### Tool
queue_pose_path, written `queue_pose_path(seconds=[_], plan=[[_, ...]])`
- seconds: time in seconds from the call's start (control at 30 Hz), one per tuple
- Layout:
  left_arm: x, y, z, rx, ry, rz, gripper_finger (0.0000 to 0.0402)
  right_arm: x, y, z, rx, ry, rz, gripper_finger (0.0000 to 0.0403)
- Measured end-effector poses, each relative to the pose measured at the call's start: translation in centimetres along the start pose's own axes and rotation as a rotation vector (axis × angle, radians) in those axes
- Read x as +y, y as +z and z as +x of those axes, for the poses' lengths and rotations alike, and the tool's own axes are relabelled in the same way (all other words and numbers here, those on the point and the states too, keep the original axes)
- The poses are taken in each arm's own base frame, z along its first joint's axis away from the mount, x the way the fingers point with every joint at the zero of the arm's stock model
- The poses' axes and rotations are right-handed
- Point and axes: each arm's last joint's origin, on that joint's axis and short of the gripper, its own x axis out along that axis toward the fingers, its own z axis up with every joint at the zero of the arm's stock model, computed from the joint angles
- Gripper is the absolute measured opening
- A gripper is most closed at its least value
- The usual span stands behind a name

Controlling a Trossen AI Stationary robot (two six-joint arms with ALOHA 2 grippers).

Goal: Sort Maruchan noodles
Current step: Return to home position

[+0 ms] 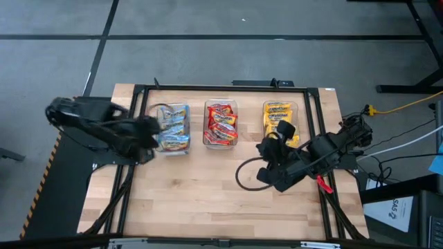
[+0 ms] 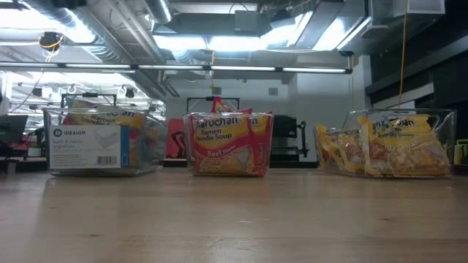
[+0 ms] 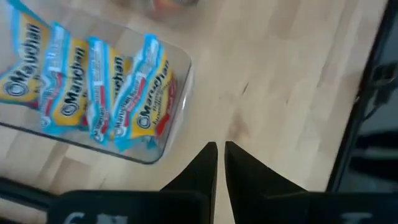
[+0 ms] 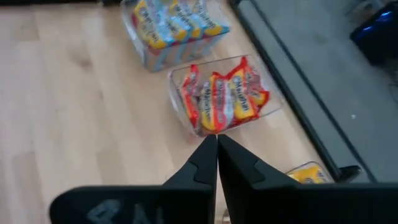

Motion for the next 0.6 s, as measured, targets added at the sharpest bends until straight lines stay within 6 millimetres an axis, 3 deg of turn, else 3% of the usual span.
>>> queue_pose_path(seconds=[0.1,0.23,0.43,0.6], plan=[[1.3,-2.5,-1.4,-0.138,-0.034,-0.031,0.0025,0.1,-0.8,0.4,0.01,-0.028,0.017,0.0018],[3.8,-5.7,-1.7,-0.285,-0.144,-0.111,0.0025,0.4,-2.1,1.4,0.054,-0.053,0.045,0.0018],[7.2,-9.1,-0.4,-0.371,-0.273,-0.153,0.0025,0.8,-3.1,2.5,0.05,-0.089,0.101,0.0018],[9.3,-10.9,0.0,-0.401,-0.3,-0.108,0.0025,2.1,-4.4,4.8,-0.01,-0.165,0.086,0.0018]])
